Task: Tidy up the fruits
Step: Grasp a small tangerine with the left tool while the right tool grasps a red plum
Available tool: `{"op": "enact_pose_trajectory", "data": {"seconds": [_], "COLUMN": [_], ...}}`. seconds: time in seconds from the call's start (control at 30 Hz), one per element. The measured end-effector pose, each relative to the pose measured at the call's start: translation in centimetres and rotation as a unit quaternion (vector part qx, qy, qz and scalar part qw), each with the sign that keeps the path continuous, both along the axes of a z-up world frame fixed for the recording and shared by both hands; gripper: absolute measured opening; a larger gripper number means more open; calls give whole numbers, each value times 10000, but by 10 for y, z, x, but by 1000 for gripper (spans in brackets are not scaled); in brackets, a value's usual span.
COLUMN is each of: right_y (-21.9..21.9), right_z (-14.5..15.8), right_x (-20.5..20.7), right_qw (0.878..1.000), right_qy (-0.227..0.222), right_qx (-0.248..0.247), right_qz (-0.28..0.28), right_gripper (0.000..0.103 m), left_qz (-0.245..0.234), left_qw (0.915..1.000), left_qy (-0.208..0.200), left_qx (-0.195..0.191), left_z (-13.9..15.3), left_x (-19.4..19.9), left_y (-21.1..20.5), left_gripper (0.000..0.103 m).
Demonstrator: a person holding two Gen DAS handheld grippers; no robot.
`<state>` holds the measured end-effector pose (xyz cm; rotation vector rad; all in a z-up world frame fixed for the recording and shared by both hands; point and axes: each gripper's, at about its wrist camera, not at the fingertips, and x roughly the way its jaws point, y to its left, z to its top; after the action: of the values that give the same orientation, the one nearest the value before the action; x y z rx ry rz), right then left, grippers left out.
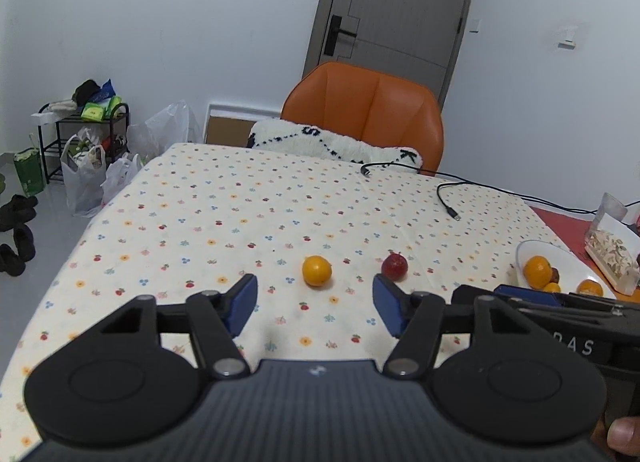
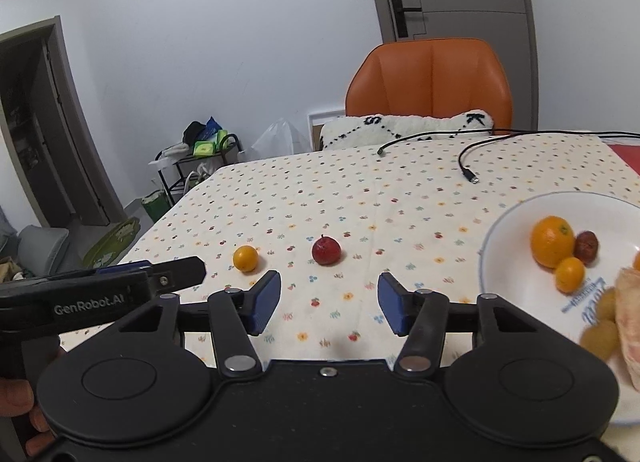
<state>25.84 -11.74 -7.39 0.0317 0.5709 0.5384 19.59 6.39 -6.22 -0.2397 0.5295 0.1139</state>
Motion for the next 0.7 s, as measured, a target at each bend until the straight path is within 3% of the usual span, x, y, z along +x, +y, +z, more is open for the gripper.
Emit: {"op": "enact_pose_trajectory", "data": {"seconds": [0.6, 0.7], "right_y": [31, 35], "right_z": [-19, -22], "right_x": [55, 60], "right_qw": [9991, 9989], "right_qy": [342, 382], "right_qx": [-238, -260], "right_qz": [114, 89], "right_gripper": [44, 44], "left_qz": [88, 46], "left_qw": [9995, 9994], "left_qy": [311, 348], "left_qx": [-27, -48], "left_z": [-27, -30], "left_x": [57, 64], "left_y": [7, 9], "left_gripper": [41, 33]}}
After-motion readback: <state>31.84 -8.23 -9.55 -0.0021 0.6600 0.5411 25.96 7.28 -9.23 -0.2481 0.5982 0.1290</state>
